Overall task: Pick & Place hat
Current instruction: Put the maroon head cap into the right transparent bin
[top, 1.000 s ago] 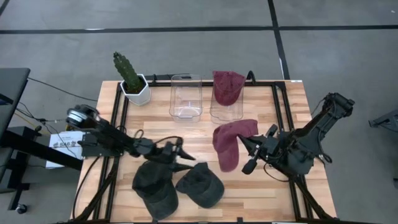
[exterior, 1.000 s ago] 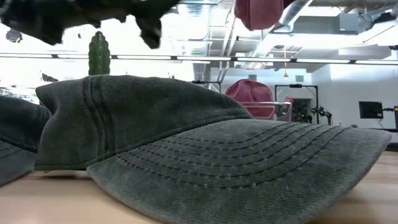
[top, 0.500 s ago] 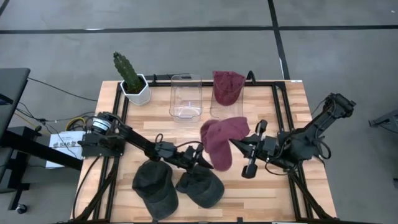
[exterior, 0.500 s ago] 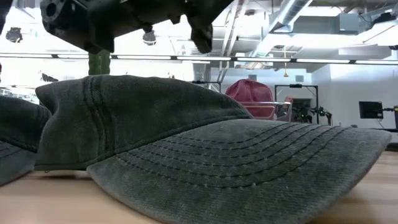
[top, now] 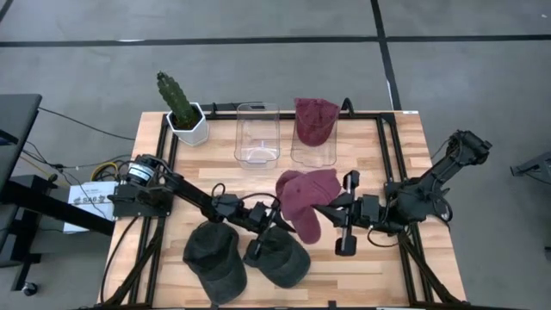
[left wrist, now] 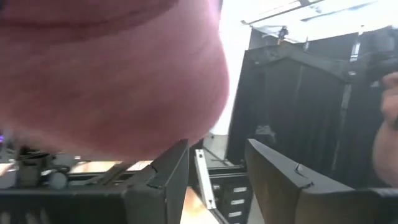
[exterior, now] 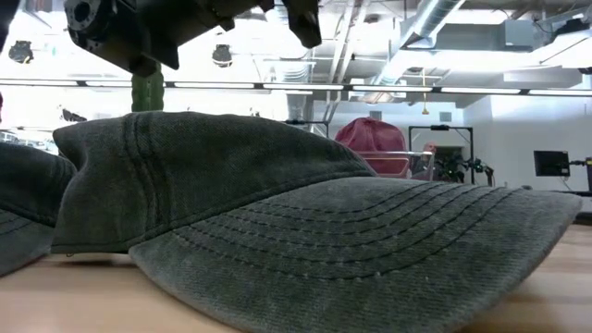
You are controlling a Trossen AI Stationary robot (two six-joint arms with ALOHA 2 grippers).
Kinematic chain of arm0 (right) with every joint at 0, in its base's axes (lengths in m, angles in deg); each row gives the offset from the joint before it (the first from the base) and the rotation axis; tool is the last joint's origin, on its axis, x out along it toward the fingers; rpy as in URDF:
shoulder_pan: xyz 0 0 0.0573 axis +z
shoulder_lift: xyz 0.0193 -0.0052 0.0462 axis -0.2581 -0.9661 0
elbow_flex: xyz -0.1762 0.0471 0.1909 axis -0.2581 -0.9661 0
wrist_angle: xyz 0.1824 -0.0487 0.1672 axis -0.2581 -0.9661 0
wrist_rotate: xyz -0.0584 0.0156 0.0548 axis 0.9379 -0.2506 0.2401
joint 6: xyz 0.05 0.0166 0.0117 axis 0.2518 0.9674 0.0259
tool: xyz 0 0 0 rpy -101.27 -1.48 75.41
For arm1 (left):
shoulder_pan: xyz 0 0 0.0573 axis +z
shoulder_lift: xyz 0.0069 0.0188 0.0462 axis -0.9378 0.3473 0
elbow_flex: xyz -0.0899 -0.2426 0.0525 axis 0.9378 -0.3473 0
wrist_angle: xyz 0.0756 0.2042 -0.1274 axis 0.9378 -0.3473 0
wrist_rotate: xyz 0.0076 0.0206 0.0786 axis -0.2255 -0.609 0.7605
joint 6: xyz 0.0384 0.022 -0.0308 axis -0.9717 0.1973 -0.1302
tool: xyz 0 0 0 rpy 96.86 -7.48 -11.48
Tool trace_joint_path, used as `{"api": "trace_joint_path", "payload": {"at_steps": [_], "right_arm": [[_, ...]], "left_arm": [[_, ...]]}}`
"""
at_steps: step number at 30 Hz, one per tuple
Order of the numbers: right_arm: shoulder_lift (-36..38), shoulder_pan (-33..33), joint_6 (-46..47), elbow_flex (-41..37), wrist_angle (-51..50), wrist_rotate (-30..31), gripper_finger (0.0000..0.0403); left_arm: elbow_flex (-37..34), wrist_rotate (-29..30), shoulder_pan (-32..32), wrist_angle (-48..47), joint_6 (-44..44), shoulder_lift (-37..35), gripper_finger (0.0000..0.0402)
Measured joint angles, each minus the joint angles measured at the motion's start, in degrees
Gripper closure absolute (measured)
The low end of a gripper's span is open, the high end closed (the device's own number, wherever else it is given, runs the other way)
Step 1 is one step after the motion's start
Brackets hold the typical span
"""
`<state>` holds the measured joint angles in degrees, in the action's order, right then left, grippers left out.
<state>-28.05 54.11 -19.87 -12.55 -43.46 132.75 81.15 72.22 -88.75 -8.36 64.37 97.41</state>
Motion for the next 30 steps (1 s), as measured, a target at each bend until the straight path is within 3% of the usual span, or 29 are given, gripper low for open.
{"api": "trace_joint_path", "payload": {"at_steps": [5, 10, 16, 20, 30], "right_arm": [[0.13, -1.26, -4.11, 0.02, 6.31, -8.10, 0.0403], [-0.06, -3.59, -2.87, 0.06, 5.77, -13.99, 0.0403], [-0.97, -5.66, 2.42, 0.13, 0.40, -13.91, 0.0403], [-0.92, -6.15, 6.58, 0.09, -5.25, -10.39, 0.0403], [0.65, -1.84, 9.94, 0.11, -11.83, -7.44, 0.0403]], "left_arm": [[0.00, 0.15, 1.92, -0.30, -0.76, 0.02, 0.0245], [0.00, -0.05, 3.34, -0.22, 0.74, 0.02, 0.0245], [-0.04, -7.05, 2.84, 2.37, 1.00, 0.02, 0.0245], [-0.04, -10.22, 1.78, 3.82, 1.03, 0.02, 0.0245], [-0.11, -13.93, 0.70, 3.86, 0.98, 0.07, 0.0245]]}}
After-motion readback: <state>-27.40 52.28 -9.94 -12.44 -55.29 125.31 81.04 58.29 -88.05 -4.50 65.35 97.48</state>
